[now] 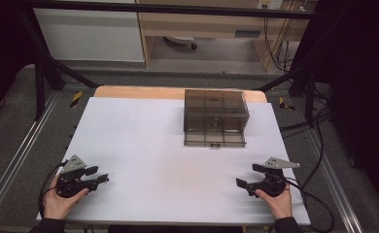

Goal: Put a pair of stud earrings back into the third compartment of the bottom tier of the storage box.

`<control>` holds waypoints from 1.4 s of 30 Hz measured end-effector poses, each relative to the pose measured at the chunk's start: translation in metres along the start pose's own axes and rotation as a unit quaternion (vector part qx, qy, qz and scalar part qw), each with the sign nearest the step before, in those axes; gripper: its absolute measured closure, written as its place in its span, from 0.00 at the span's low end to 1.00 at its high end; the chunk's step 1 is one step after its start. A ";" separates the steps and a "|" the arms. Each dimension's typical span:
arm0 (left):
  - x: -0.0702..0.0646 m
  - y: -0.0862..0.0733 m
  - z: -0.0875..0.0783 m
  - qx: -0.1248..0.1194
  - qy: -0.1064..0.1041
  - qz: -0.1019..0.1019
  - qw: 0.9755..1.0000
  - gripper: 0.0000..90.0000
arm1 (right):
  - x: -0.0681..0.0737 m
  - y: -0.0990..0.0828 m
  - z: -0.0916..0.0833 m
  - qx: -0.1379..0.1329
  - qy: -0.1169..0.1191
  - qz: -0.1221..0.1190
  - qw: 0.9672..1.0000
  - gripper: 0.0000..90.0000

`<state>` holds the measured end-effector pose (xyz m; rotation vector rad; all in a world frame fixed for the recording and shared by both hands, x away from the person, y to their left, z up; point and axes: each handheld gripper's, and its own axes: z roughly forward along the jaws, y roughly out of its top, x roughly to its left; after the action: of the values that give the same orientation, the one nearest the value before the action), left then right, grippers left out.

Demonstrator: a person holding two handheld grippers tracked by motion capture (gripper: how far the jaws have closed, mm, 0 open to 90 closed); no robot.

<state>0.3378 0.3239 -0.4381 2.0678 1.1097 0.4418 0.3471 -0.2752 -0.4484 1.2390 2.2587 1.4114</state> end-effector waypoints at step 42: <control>-0.002 -0.004 0.008 0.032 0.002 -0.023 0.999 0.91 | 0.000 0.000 0.001 0.004 0.003 0.001 1.000 0.01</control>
<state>0.3385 0.3203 -0.4465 2.0926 1.1840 0.3924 0.3473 -0.2747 -0.4486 1.2402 2.2696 1.4104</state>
